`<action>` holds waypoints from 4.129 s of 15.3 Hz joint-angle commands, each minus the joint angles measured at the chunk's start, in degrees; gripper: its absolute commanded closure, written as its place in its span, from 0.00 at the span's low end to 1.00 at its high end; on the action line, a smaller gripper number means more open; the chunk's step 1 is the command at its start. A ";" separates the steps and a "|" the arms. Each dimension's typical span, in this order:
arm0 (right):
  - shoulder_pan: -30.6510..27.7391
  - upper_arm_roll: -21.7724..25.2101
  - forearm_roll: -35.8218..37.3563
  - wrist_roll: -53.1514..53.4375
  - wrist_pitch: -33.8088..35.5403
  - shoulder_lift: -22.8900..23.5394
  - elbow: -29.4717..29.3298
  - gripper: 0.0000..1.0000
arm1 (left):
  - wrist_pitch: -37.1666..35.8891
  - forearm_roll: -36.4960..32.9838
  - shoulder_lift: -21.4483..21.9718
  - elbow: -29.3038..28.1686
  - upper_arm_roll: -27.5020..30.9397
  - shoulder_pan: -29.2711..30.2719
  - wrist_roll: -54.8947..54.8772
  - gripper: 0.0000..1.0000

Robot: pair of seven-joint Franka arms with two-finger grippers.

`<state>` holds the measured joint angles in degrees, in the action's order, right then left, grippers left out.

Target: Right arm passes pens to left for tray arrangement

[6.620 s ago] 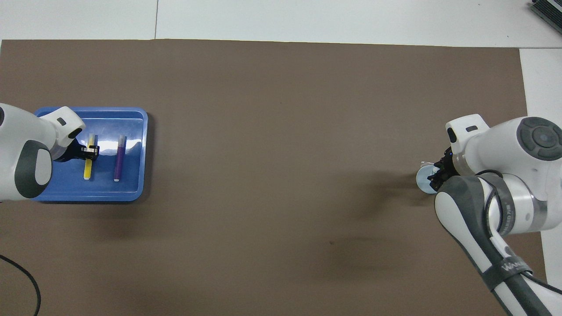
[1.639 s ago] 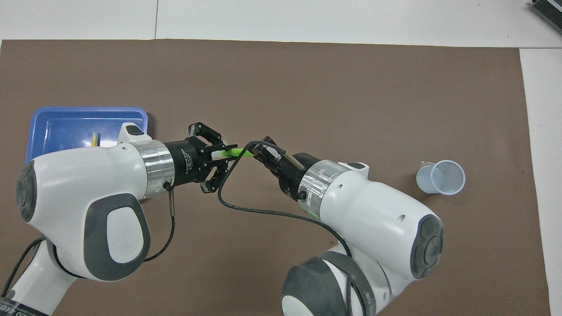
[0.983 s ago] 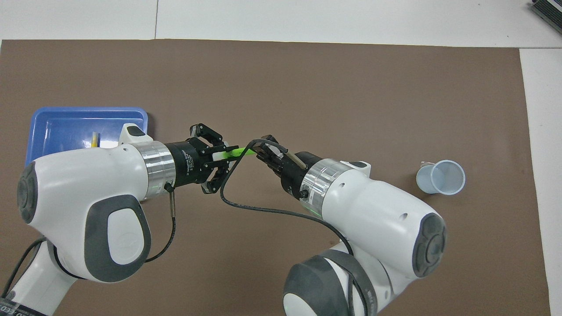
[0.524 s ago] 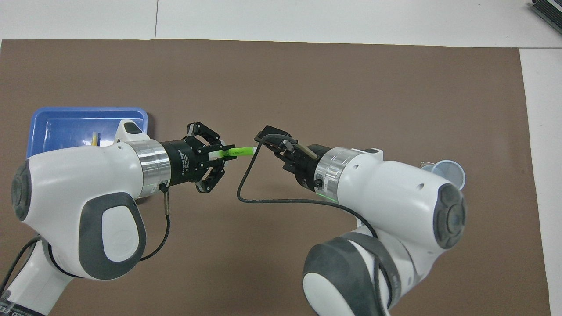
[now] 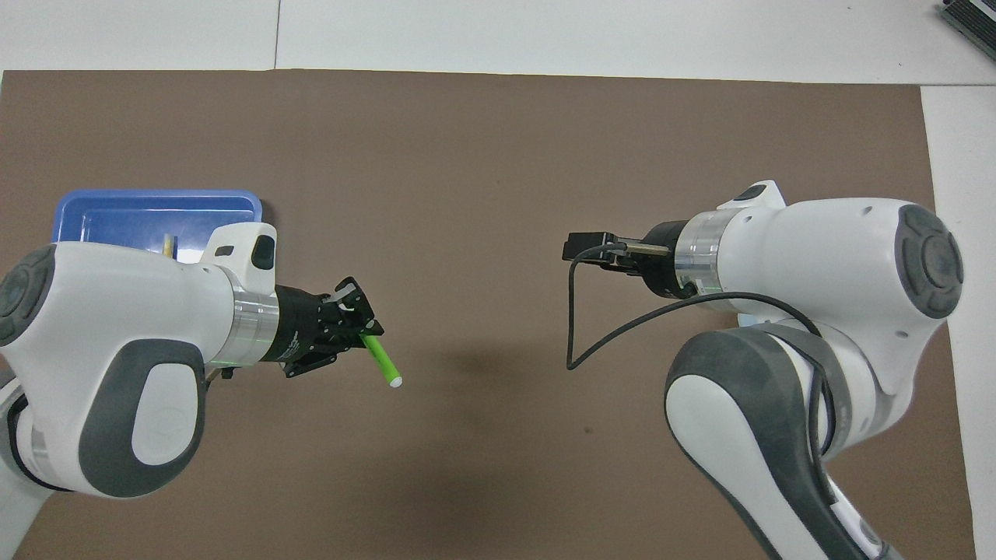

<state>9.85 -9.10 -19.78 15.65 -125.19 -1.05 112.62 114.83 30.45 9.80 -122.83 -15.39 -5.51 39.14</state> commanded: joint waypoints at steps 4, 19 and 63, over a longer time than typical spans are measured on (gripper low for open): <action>-5.81 -0.57 14.40 -12.48 15.82 -0.28 -5.19 0.00 | -9.61 -16.79 2.94 -1.27 0.27 3.30 -26.96 1.00; -6.95 3.28 21.36 -18.81 32.28 5.27 -18.49 0.00 | 5.74 -37.56 -9.61 -0.83 0.27 23.96 -55.93 1.00; -7.65 7.85 19.78 -15.76 33.27 3.25 -22.02 0.00 | -0.04 -36.60 -25.19 25.01 -1.92 29.60 -43.54 0.00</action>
<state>3.34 -3.09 0.78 -1.69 -89.77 1.37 90.24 117.59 -6.82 -17.95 -98.93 -17.30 26.10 -5.56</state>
